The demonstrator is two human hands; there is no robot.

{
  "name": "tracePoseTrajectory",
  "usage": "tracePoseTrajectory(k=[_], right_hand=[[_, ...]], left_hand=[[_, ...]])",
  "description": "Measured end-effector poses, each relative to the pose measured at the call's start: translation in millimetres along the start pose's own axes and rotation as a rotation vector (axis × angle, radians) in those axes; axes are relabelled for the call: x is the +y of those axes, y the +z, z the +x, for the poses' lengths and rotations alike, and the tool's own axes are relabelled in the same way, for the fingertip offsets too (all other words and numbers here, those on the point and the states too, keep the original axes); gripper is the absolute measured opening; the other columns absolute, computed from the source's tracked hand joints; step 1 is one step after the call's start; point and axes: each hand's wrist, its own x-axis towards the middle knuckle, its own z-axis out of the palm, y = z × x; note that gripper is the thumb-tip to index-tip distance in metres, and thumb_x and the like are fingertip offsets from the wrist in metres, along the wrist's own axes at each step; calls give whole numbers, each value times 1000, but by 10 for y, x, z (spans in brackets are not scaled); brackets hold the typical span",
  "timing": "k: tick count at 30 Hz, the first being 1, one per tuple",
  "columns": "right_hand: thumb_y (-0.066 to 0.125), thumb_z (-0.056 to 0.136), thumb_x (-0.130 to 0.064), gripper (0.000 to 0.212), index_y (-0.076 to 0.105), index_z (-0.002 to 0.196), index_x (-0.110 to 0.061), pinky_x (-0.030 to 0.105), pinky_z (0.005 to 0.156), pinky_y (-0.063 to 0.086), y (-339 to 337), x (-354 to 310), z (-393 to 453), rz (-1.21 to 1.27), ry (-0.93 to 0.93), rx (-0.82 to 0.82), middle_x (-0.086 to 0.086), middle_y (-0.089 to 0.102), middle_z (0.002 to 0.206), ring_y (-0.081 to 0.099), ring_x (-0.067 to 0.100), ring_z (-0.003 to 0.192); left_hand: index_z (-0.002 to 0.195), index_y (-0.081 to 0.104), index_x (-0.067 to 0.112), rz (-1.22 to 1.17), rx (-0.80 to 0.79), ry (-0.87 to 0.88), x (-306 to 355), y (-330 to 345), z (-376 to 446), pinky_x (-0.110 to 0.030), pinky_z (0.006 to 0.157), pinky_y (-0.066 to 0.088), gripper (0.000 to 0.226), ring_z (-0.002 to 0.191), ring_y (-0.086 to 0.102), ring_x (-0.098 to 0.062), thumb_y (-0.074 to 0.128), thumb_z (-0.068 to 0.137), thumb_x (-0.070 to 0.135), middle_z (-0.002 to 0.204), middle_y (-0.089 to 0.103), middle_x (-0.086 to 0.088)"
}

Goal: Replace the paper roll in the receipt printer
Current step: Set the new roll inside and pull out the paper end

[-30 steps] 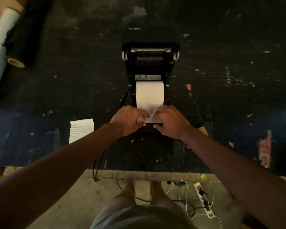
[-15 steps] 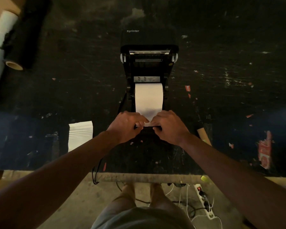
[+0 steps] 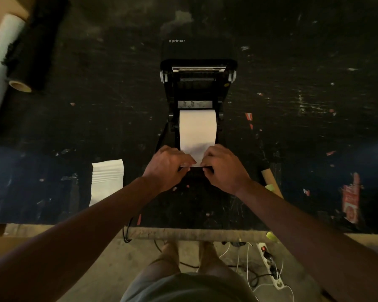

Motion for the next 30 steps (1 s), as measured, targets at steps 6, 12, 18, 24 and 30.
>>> tracePoseTrajectory(k=[6,12,18,24,30], right_hand=[[70,87,-10,15,78,98,-16,38,85,52,9,-18,-2,-9,2,12,2,74,94,67,21,90],[72,87,-19,11,77,97,-18,40,87,54,-29,75,70,14,14,-11,1,72,95,64,18,93],[70,85,-17,6,66,88,-15,36,76,50,34,66,26,10,2,46,3,62,92,57,20,88],[65,85,-13,8,65,93,-15,37,76,44,81,94,-29,-139,-20,101,5,62,96,58,24,91],[62,93,-15,9,68,98,-13,41,91,44,101,137,-148,-190,-44,89,8,64,131,54,30,126]], left_hand=[[110,79,19,-34,12,-3,22,-56,59,-43,93,57,23,84,76,-20,71,91,9,97,81,-1],[111,75,16,-95,-22,23,-7,-66,112,-41,79,62,21,82,73,-20,69,92,8,106,72,-5],[109,78,15,-99,-2,5,-44,-11,21,-42,85,60,22,92,70,-20,77,87,14,105,74,-4],[99,80,12,-24,54,-22,-45,41,9,-45,83,58,13,93,68,-25,74,88,9,101,75,-7],[103,76,19,21,33,-19,-18,95,-76,-45,104,47,14,131,57,-23,71,90,16,134,71,-1]])
